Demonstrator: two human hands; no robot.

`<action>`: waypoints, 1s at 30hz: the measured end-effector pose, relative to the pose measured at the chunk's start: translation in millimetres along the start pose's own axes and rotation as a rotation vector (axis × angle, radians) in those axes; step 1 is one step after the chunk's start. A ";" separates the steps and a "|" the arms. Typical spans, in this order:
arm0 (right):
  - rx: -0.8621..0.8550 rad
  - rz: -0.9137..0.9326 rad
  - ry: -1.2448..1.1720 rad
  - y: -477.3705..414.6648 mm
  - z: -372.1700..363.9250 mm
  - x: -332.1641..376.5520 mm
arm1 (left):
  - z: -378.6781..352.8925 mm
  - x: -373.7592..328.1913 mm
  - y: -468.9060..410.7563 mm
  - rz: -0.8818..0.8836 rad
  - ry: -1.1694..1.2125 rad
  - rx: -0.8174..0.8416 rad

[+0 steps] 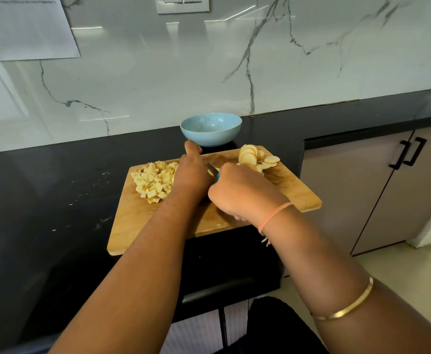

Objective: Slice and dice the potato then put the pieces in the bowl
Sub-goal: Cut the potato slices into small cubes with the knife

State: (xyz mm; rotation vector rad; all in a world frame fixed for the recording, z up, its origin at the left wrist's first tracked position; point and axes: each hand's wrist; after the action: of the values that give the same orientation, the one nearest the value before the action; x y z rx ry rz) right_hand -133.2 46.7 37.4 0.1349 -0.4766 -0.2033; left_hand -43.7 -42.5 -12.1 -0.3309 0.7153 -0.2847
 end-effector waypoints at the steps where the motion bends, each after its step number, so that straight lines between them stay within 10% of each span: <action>1: -0.006 0.005 0.018 1.0 1.5 2.0 | -0.1 0.1 0.0 -0.002 -0.002 0.002; 14: 0.056 0.052 0.062 39.0 8.2 -40.3 | -0.1 -6.9 5.6 0.002 -0.053 -0.007; 30: -0.214 0.147 -0.445 -39.7 5.6 -77.7 | -4.1 -6.2 0.2 -0.246 -0.280 0.210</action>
State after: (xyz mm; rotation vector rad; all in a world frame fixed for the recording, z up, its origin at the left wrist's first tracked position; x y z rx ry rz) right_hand -209.8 25.2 1.1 -0.1595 -0.8998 -0.1382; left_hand -50.9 -40.9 -11.4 -0.2515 0.3640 -0.5320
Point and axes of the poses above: each hand's wrist, its own y-axis away from the middle knuckle, its own z-axis out of the back of the hand, x = y × z, and after that the axes turned 13 degrees about -z, right-handed
